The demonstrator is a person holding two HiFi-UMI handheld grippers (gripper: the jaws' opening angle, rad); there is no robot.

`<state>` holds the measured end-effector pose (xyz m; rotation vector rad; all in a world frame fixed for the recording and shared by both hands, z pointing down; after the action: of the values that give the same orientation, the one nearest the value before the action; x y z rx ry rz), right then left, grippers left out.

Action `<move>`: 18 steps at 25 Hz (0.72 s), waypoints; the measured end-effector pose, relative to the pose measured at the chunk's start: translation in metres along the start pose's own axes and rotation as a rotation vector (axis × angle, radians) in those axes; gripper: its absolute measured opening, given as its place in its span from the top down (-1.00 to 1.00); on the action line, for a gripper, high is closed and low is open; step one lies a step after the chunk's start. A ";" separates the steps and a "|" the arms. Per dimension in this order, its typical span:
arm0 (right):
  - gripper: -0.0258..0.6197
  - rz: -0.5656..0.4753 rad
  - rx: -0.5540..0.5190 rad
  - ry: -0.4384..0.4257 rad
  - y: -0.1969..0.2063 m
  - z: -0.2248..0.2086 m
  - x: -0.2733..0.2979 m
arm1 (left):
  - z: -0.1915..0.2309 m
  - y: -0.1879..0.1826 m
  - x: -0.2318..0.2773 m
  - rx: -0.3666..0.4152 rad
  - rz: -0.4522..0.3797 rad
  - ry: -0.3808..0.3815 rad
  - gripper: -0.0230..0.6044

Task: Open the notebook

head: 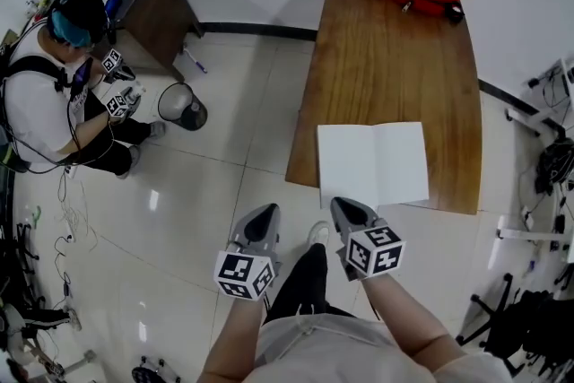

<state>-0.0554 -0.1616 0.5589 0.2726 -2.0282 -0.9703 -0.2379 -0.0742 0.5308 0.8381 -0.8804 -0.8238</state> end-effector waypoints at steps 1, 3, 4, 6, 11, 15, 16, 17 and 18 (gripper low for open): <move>0.91 -0.021 0.003 0.005 -0.005 -0.001 -0.010 | -0.005 -0.007 0.000 0.015 -0.013 0.016 0.91; 0.91 -0.070 0.006 0.026 -0.015 -0.005 -0.031 | -0.017 -0.022 0.000 0.051 -0.039 0.051 0.91; 0.91 -0.098 0.006 0.043 -0.018 -0.008 -0.044 | -0.024 -0.029 0.000 0.070 -0.050 0.070 0.91; 0.91 -0.158 -0.001 0.080 -0.025 -0.015 -0.071 | -0.040 -0.040 -0.001 0.104 -0.070 0.104 0.91; 0.91 -0.279 -0.054 0.157 -0.023 -0.023 -0.147 | -0.095 -0.055 -0.012 0.166 -0.112 0.190 0.91; 0.91 -0.339 -0.034 0.210 -0.004 -0.024 -0.203 | -0.147 -0.053 -0.030 0.212 -0.126 0.272 0.91; 0.91 -0.349 -0.025 0.222 0.003 -0.025 -0.215 | -0.159 -0.050 -0.036 0.222 -0.126 0.286 0.91; 0.91 -0.359 -0.018 0.233 0.010 -0.025 -0.227 | -0.169 -0.047 -0.043 0.231 -0.127 0.297 0.91; 0.92 -0.369 -0.013 0.243 0.017 -0.025 -0.238 | -0.178 -0.043 -0.050 0.238 -0.129 0.305 0.91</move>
<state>0.1131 -0.0429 0.4353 0.7412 -1.7811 -1.1125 -0.1113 -0.0016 0.4099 1.2049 -0.6654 -0.6867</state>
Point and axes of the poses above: the fingertips, and each gripper's own axes: x forward along the fingers, z to its left, y out of its underside, the point moved 7 cm from there along -x, backward along the fingers, and after that the axes turned 11 degrees about y, right-handed, at the moved point
